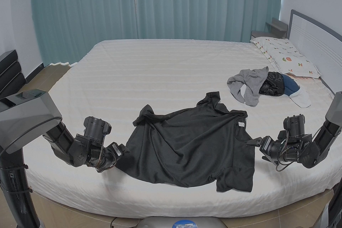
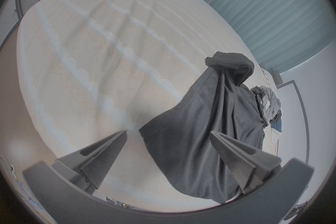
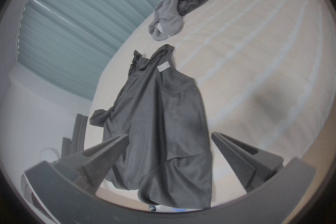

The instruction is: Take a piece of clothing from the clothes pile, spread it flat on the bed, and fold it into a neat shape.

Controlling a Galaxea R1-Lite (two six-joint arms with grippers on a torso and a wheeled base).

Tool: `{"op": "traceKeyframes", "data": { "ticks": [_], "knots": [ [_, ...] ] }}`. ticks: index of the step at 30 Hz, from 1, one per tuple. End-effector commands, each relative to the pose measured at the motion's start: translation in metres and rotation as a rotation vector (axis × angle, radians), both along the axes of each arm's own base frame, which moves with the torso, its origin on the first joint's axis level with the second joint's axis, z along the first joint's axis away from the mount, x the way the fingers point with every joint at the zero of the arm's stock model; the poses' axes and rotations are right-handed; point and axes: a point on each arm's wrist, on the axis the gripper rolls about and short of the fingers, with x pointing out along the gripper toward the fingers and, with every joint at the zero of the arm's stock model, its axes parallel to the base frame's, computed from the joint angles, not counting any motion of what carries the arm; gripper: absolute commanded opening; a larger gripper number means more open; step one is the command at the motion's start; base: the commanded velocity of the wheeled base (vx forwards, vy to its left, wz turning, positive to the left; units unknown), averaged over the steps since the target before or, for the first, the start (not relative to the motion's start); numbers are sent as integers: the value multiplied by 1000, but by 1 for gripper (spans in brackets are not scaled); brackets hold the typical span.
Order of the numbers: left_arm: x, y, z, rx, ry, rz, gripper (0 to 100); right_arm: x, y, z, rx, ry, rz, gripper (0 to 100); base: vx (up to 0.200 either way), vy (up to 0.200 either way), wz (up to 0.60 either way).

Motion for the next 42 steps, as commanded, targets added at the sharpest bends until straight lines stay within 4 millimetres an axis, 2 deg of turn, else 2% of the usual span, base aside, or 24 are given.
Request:
{"op": "traceKeyframes", "data": {
  "ticks": [1, 2, 3, 12, 17, 26, 29, 30, 37, 39, 40, 42],
  "knots": [
    [9, -3, -9, 4, 12, -1, 100, -12, 5, -2, -16, 23, 5, 100, 0, 0, 0],
    [9, -3, -10, 5, 15, -2, 100, -14, 5, -3, -15, 26, 11, 100, 0, 0, 0],
    [9, -4, -14, 8, 22, -4, 0, -18, 6, -8, -16, 42, 19, 100, 0, 0, 0],
    [4, 0, -13, 9, 28, 0, 0, -19, 5, -39, -41, 50, 12, 100, 0, 0, 0],
    [-3, 3, -2, 4, 12, 5, 0, -18, 5, -44, -55, 64, 7, 100, 0, 0, 0],
    [-9, 9, 2, 8, 20, 13, 0, -8, 3, -54, -40, 74, -7, 100, 0, 0, 0],
    [-15, 10, -2, 12, 40, 12, 0, -3, 4, -54, -29, 67, -14, 100, 0, 0, 0],
    [-17, 11, -3, 14, 46, 12, 0, -2, 4, -55, -27, 67, -17, 0, 0, 0, 0],
    [-22, 15, 4, 6, 41, 19, 0, 11, 0, -64, -28, 66, -35, 0, 0, 0, 0],
    [-22, 15, 5, 5, 37, 19, 0, 16, -2, -62, -24, 45, -44, 0, 0, 0, 0],
    [-23, 16, 8, 4, 31, 20, 0, 30, -7, -53, -21, -4, -72, 0, 0, 0, 0],
    [-24, 16, 9, 4, 31, 20, 0, 38, -8, -49, -20, -32, -78, 0, 0, 0, 0]
  ]
}}
